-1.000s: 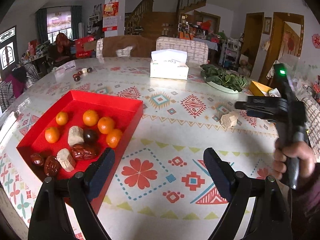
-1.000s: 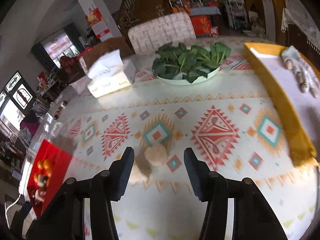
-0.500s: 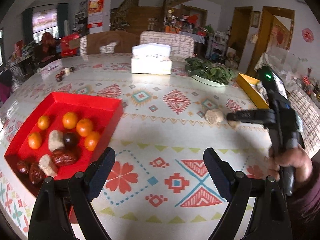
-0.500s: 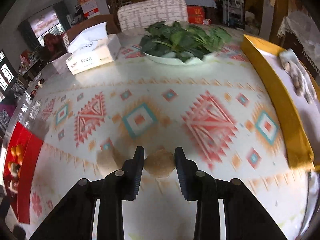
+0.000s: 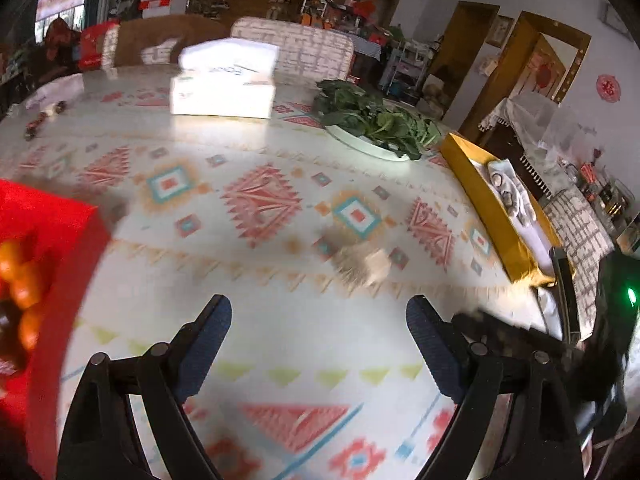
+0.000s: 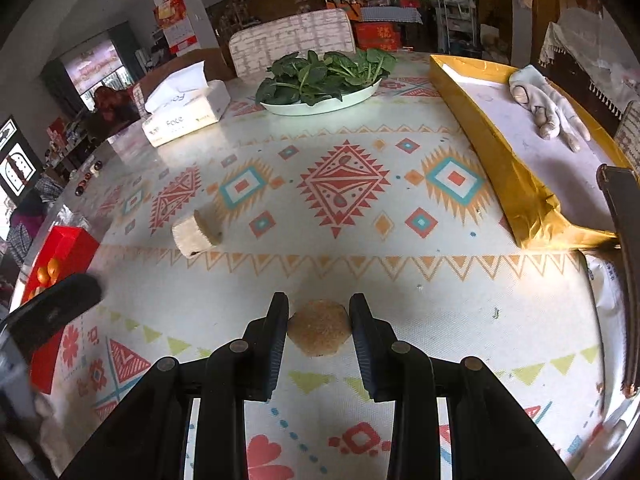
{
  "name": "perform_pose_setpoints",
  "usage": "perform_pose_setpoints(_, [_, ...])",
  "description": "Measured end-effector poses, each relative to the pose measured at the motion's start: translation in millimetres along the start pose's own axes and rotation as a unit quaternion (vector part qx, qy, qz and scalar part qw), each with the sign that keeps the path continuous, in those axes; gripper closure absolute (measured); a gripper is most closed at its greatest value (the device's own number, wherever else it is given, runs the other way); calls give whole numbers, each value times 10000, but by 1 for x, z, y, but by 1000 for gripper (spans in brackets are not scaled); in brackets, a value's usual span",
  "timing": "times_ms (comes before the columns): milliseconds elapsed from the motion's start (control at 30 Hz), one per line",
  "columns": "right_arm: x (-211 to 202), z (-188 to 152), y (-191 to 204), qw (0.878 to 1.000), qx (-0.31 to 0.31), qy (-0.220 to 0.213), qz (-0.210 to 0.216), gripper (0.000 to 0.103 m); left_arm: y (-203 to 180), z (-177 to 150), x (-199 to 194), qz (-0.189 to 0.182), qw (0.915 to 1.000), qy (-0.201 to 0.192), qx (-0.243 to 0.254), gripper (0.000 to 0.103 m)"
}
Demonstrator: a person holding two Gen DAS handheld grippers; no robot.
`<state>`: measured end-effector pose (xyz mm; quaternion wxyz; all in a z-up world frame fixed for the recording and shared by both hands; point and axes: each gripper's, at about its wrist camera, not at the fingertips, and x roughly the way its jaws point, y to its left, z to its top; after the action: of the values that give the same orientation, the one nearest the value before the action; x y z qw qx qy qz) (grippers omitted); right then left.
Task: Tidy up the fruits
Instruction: 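Grasp a beige taro with the right tool while the left tool grasps another taro, then carry both taros into the red tray and open both tools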
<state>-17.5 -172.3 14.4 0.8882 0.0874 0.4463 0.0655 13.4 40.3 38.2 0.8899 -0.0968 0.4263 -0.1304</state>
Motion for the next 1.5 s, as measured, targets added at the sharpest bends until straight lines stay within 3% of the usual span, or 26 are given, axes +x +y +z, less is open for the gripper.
perform_pose_setpoints(200, [1,-1,-1,9998,84,6,179,68,-22,11,44,135,9994,257,192,16])
perform_pose_setpoints(300, [1,-1,-1,9996,125,13,233,68,-31,11,55,309,9984,278,372,44])
perform_pose_setpoints(333, [1,-1,-1,9996,131,16,249,68,-34,11,57,317,9980,294,451,65])
perform_pose_setpoints(367, [1,-1,-1,9996,133,17,253,68,-35,11,58,290,9980,303,480,73])
perform_pose_setpoints(533, [0,-2,-1,9996,107,-27,246,68,-22,9,41,284,9993,107,197,74])
perform_pose_setpoints(767, [-2,-2,0,9982,107,-123,577,68,17,-9,-39,220,9983,-493,-210,74])
perform_pose_setpoints(867, [-11,-3,6,9963,76,-299,805,68,50,-24,-76,268,9959,-686,-517,74])
perform_pose_setpoints(967, [-24,-3,21,9942,-31,-433,987,68,89,-42,-110,543,9911,-880,-836,74])
perform_pose_setpoints(1033, [-31,-4,33,9899,57,-364,1371,68,117,-52,-129,737,9861,-1031,-1074,74])
perform_pose_setpoints(1167, [-38,-2,74,9826,-67,-211,1845,68,165,-67,-157,1165,9744,-1254,-1455,74])
perform_pose_setpoints(1367, [-37,0,158,9775,-666,-64,1999,68,223,-86,-179,1507,9587,-1394,-1967,74])
perform_pose_setpoints(1500, [-24,-1,217,9717,-1096,95,2088,68,243,-94,-181,1634,9537,-1403,-2100,74])
